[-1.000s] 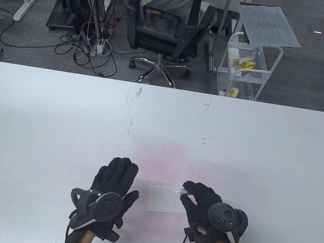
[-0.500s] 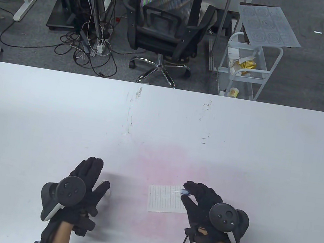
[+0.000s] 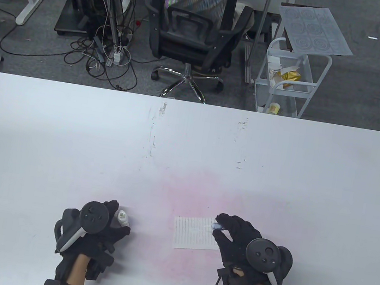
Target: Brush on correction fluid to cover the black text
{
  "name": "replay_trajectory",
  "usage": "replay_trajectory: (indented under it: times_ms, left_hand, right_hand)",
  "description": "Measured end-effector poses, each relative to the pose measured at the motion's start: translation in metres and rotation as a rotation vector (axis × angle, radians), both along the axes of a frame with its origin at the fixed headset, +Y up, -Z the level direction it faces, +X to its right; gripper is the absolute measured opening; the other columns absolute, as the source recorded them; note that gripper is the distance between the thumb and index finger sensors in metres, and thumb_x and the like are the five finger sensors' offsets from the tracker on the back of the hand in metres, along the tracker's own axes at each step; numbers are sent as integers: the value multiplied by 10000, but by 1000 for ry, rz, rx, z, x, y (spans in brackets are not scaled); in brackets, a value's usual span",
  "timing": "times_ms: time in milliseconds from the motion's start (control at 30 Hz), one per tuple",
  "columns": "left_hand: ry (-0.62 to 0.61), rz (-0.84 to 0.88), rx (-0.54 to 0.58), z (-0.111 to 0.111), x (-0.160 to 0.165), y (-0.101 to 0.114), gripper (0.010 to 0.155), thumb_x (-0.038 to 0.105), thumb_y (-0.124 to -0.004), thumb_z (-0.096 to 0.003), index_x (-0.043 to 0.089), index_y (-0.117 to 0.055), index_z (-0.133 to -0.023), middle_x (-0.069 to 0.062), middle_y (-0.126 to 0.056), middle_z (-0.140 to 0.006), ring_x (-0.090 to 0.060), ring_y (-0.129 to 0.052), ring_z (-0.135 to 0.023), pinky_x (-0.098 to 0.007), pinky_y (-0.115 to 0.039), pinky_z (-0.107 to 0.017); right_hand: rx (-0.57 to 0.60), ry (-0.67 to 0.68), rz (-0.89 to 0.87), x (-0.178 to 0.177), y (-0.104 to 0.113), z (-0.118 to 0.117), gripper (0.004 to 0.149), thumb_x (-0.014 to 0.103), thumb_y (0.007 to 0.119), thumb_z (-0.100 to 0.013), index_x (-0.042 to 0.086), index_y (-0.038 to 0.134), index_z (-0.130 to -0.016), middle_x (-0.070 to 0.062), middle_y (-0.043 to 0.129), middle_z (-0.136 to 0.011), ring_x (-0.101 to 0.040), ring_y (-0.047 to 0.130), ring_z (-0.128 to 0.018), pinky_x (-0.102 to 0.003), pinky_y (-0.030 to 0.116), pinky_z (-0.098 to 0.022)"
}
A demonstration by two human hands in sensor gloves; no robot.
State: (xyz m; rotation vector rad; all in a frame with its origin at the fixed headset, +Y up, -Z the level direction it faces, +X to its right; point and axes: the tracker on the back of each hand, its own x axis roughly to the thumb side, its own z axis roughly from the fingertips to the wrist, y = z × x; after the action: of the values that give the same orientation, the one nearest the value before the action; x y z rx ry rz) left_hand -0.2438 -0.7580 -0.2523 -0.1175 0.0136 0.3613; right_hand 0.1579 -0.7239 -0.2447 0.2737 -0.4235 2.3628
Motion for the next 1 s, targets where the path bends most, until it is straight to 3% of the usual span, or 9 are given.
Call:
replay_trajectory:
  times_ms: [100,533,700,1000]
  left_hand:
    - [11,-44,38,0,5,-2,836,628,-922,-273,223,-710,-972,-85,-820,-1003,-340,-860,-913,-561,-675,-706]
    - [1,-30,-8,-4,9,-3,759,597,-926,-339,271,-678,-977,-29,-796,-1016,-308,-793,-962,-547,-625,-753]
    - [-17,-22,50,-5,16,0,748,601,-933,-310,260,-730,-945,-42,-858,-965,-312,-860,-907,-546,-668,-723]
    - [-28,-34,13,-9,18,-2,744,632,-920,-320,282,-713,-942,-21,-838,-975,-291,-836,-928,-547,-643,-747]
  right_hand:
    - [0,0,0,0,0,0,485,416,889,-337,222,855,-780,-44,902,-714,-331,986,-587,-557,748,-514]
    - [-4,3,9,-2,-1,0,483,416,889,-338,223,856,-779,-45,902,-714,-332,986,-587,-557,747,-515]
    - [-6,3,5,-2,-1,0,485,416,889,-338,222,855,-780,-44,902,-714,-331,986,-587,-557,747,-514]
    - [-9,4,8,-3,-1,0,484,417,889,-337,223,855,-780,-46,902,-714,-331,986,-587,-557,748,-514]
